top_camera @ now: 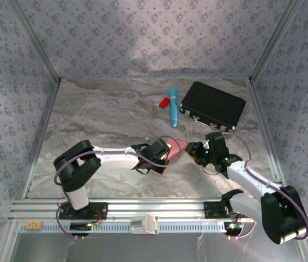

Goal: Fold a paper plane with a square sheet of paper (pick it up from the middle)
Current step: Fold the wing for the fifth time at the center of the table.

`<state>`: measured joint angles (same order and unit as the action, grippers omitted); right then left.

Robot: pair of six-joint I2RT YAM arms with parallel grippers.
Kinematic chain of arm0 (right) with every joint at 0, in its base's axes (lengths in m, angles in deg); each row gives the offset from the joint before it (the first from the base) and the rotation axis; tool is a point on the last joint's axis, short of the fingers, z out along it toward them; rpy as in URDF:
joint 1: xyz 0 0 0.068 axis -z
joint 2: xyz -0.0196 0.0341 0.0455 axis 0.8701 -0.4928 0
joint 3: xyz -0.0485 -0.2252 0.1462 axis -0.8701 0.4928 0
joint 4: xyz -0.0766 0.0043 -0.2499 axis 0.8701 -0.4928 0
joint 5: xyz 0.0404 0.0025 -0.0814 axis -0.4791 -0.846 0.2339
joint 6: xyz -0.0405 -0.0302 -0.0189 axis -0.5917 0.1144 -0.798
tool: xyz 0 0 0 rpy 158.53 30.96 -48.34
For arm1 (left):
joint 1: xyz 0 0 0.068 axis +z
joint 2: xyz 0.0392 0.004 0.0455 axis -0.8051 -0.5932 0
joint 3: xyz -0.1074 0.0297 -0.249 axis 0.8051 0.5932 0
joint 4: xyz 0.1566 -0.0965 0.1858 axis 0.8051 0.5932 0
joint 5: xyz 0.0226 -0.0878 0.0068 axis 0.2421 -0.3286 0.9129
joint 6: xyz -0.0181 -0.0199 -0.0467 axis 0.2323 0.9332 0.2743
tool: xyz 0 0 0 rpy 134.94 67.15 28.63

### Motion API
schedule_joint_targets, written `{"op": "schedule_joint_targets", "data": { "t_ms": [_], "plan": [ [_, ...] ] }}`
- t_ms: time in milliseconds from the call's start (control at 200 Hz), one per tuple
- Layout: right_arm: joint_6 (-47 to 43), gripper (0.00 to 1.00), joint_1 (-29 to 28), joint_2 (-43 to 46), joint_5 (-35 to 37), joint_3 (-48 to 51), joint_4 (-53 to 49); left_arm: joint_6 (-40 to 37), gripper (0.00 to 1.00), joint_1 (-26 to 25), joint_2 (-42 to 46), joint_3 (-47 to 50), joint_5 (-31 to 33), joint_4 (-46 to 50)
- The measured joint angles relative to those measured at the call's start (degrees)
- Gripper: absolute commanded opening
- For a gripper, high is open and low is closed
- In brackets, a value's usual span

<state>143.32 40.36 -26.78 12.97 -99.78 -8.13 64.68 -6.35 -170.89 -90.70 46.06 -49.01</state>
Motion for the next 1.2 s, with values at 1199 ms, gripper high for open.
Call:
{"op": "schedule_joint_targets", "data": {
  "t_ms": [1199],
  "plan": [
    [-10.27, 0.16, -7.10, -21.53, -7.72, -3.17, 22.53, 23.52, 0.00, 14.19, -8.98, 9.05, -40.02, -33.66]
  ]
}}
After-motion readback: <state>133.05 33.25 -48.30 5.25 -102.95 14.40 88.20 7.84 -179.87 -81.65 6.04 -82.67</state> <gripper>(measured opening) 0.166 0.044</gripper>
